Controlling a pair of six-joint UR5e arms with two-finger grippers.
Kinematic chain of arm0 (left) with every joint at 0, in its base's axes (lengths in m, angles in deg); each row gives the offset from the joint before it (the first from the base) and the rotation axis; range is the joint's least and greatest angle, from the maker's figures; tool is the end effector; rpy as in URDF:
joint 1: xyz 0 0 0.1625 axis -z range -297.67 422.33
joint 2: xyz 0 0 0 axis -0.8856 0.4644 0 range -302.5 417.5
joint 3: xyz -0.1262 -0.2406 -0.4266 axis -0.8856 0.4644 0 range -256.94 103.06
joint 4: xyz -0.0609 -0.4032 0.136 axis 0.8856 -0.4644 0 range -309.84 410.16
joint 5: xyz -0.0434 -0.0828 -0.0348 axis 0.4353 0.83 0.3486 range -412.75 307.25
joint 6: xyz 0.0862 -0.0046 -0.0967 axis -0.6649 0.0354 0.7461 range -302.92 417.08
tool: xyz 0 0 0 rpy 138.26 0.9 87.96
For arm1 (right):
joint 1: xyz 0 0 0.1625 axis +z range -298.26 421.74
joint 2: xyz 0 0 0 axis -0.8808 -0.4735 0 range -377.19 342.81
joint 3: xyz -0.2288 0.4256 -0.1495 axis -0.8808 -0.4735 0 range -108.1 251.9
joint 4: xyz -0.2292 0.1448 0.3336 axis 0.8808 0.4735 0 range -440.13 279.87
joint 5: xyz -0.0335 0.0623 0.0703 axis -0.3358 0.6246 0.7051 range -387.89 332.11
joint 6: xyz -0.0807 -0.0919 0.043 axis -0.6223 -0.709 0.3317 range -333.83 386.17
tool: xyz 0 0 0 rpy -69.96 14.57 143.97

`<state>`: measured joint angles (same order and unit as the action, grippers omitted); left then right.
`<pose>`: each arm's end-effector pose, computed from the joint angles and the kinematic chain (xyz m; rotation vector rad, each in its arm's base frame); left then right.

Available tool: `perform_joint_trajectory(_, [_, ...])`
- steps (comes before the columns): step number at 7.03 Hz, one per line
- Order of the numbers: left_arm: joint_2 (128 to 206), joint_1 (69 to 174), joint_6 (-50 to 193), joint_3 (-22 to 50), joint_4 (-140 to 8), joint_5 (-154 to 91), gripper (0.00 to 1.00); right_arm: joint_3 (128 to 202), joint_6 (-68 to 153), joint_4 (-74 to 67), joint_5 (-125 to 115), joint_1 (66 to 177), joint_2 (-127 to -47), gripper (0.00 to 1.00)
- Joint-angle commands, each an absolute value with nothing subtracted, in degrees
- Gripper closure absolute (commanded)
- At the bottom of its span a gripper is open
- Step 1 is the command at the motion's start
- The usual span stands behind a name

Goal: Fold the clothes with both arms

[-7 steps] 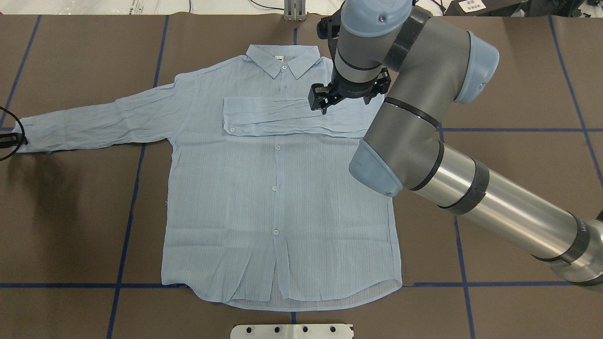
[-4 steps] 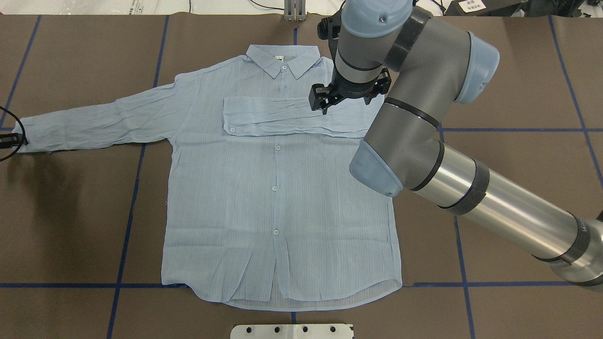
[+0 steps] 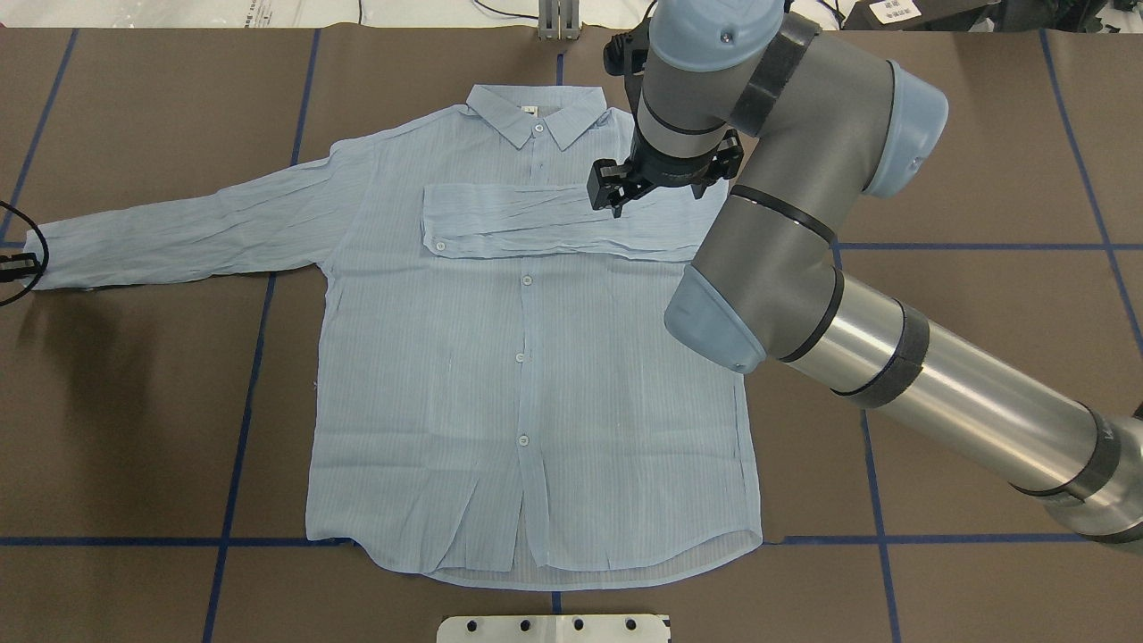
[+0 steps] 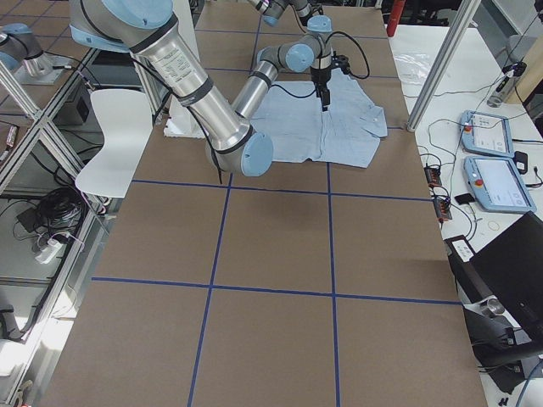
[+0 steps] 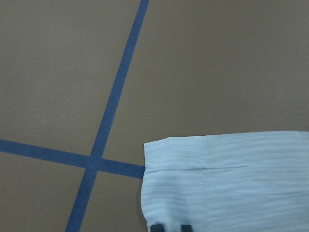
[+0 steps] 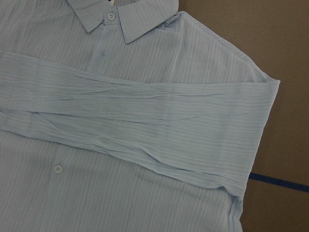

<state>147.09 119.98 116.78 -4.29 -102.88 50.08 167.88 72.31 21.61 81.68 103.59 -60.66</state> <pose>0.2036 -0.5168 0.8110 0.3959 0.7175 -0.3621 -0.5144 -0.5815 0.2136 0.2396 -0.7392 -0.1548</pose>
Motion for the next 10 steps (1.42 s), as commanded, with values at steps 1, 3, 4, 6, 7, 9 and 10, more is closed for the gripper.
perform_joint_trajectory(1, [147.07, 119.98, 116.85, -2.25, -102.42, 50.08, 1.00, 168.14, 72.31, 21.39, 81.80, 103.84, -60.79, 0.00])
perform_joint_trajectory(3, [146.54, 120.16, 116.76, 3.09, -100.33, 51.82, 1.00, 171.37, 72.31, 21.56, 83.89, 105.15, -63.75, 0.00])
perform_joint_trajectory(4, [146.80, 120.68, 116.85, 8.61, -95.09, 54.62, 1.00, 174.26, 72.23, 22.08, 85.12, 106.81, -66.73, 0.00])
perform_joint_trajectory(6, [149.50, 121.21, 117.28, 22.22, -77.82, 55.87, 1.00, 179.80, 68.57, 22.18, 87.07, 110.24, -74.54, 0.00])
perform_joint_trajectory(7, [154.92, 121.73, 117.72, 26.81, -66.67, 56.06, 1.00, 181.31, 64.44, 22.18, 88.11, 112.34, -78.50, 0.00])
perform_joint_trajectory(9, [167.56, 121.48, 124.89, 27.65, -52.90, 56.41, 1.00, 183.07, 56.79, 21.65, 89.61, 115.25, -84.84, 0.00])
perform_joint_trajectory(10, [174.50, 121.04, 130.15, 26.17, -47.37, 58.67, 1.00, 183.52, 54.93, 21.39, 91.45, 117.18, -87.65, 0.00])
